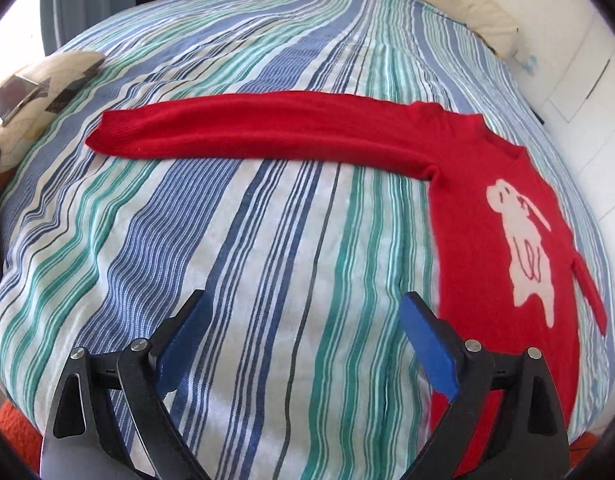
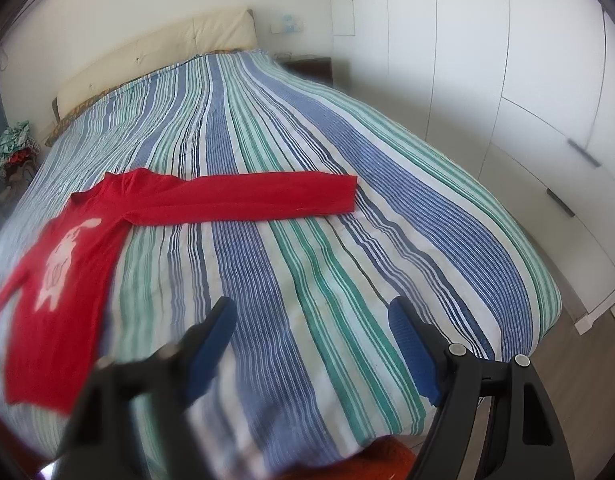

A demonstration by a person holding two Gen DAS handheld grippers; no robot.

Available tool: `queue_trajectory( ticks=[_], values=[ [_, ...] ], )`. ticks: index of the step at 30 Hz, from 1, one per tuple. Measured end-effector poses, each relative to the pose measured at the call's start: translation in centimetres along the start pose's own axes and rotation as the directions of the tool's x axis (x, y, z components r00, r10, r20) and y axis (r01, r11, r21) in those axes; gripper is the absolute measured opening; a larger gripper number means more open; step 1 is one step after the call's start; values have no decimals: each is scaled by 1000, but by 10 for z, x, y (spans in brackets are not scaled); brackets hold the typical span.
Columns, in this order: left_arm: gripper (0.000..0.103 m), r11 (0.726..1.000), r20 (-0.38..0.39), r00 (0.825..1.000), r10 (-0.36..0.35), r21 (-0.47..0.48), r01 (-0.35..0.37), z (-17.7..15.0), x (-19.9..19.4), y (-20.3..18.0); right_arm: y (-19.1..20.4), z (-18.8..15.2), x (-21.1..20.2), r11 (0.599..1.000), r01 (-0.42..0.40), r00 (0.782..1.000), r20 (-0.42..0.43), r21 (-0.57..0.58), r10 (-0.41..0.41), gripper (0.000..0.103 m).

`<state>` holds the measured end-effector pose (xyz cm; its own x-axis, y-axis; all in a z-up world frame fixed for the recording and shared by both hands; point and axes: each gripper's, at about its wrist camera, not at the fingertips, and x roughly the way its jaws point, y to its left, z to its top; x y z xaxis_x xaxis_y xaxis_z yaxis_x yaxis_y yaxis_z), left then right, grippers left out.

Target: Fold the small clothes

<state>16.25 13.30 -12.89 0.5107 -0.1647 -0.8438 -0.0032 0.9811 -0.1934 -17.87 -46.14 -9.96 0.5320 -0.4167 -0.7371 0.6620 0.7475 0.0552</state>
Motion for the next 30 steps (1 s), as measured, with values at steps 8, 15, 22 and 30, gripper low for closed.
queue_trajectory(
  ticks=[8, 15, 22, 30],
  values=[
    [100, 992, 28, 992, 122, 25, -123, -12, 43, 15, -11, -1, 0, 999, -17, 1000, 0, 47, 17, 78],
    [102, 988, 71, 988, 141, 57, -145, -19, 44, 10, -8, -1, -2, 999, -10, 1000, 3, 35, 9, 78],
    [102, 986, 82, 986, 147, 61, -153, -21, 44, 8, -9, 0, -1, 999, -17, 1000, -2, 51, 17, 78],
    [102, 986, 83, 986, 148, 61, -153, -21, 44, 8, -11, 0, 0, 998, -15, 1000, -3, 55, 15, 78]
  ],
)
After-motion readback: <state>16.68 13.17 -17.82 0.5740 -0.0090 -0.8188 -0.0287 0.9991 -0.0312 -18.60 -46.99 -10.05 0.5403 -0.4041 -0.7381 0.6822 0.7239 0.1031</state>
